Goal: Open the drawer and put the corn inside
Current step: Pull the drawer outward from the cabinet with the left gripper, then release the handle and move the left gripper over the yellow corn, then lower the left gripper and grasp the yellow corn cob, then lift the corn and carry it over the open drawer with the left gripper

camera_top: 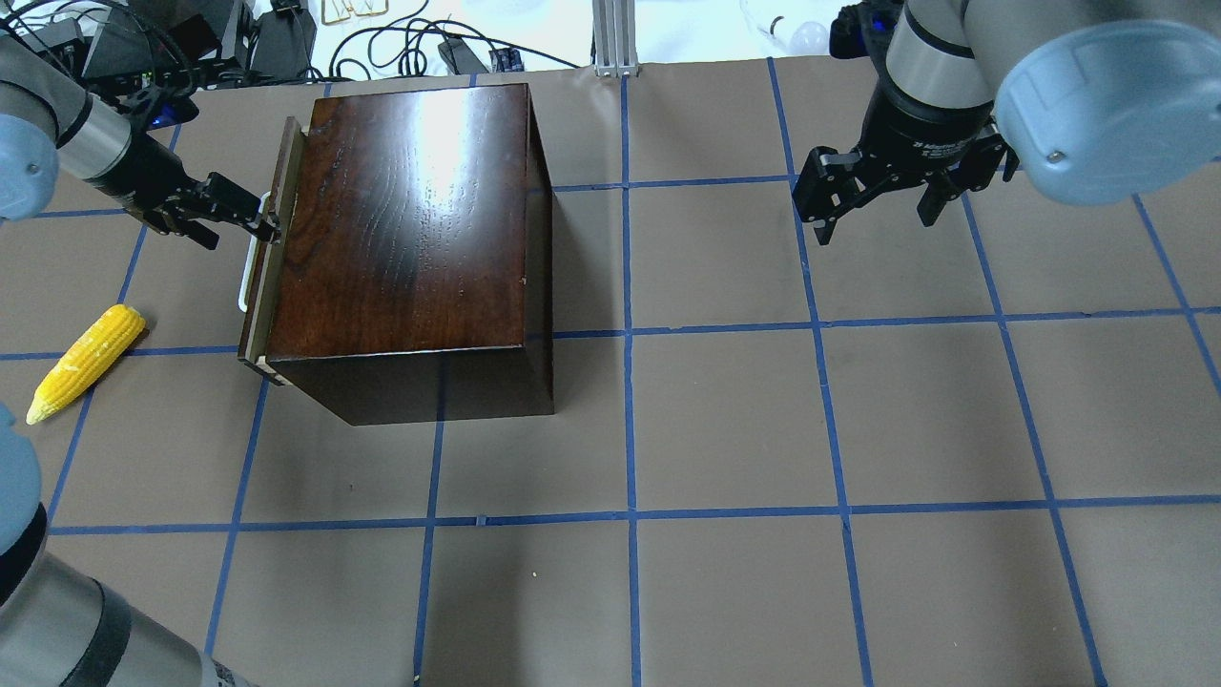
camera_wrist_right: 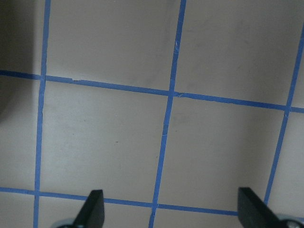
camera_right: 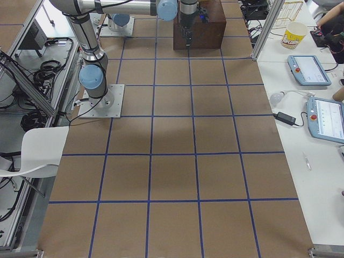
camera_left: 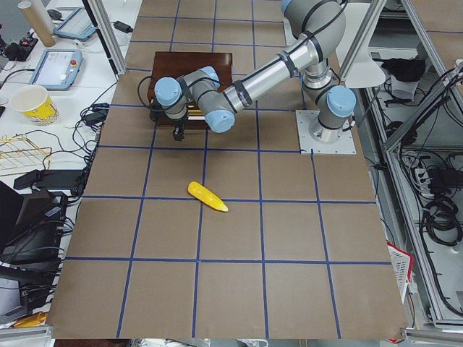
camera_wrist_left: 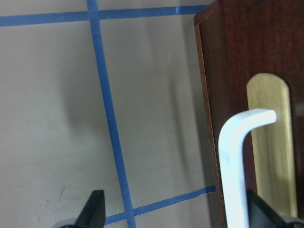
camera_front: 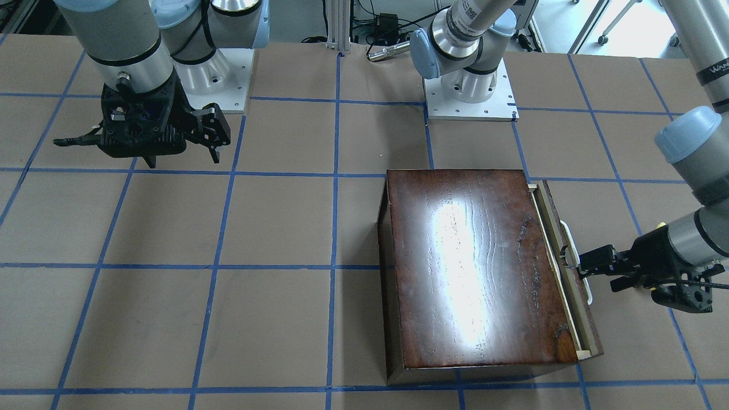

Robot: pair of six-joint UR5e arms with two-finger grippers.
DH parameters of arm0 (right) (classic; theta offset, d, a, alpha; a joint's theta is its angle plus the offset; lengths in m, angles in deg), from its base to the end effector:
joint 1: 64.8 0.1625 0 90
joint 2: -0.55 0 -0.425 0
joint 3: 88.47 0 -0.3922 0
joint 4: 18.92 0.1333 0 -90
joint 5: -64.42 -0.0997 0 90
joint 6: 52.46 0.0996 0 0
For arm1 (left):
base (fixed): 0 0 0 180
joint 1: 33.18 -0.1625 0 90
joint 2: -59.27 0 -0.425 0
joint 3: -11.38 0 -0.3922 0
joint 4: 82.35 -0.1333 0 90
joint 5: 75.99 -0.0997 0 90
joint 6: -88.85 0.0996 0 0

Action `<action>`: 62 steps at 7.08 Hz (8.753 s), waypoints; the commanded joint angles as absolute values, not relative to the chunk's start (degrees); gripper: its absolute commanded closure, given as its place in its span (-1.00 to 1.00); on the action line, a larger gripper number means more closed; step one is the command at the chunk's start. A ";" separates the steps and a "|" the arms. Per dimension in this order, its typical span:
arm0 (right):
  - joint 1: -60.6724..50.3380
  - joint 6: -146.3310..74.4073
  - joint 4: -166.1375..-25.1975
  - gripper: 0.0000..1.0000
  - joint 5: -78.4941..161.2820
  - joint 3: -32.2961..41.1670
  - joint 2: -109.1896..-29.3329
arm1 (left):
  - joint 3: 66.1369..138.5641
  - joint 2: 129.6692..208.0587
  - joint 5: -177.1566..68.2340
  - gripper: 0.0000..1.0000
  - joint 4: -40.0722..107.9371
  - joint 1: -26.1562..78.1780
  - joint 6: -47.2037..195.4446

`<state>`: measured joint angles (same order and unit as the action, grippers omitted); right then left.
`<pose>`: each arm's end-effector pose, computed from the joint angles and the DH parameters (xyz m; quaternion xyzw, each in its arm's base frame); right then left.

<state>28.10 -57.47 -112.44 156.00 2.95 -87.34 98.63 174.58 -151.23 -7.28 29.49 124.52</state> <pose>0.1560 -0.4995 0.4635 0.0690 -0.9975 -0.0003 0.0138 0.1482 -0.6324 0.2875 -0.0634 -0.9875 0.0107 0.1438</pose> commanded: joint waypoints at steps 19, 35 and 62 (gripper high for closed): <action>28.10 -57.47 -112.44 -1.00 156.00 2.93 -87.34 | 93.38 177.22 -153.95 -1.00 -7.20 23.51 133.59; 28.10 -57.47 -112.44 -1.00 156.00 2.93 -87.34 | 91.18 174.84 -169.31 -1.00 -3.49 18.93 160.04; 28.10 -57.47 -112.44 -1.00 156.00 2.93 -87.34 | 96.82 175.65 -167.23 1.00 -18.54 18.57 162.09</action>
<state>28.03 -57.47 -112.44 156.00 2.94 -87.35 98.00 177.27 -167.72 -19.82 17.14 164.70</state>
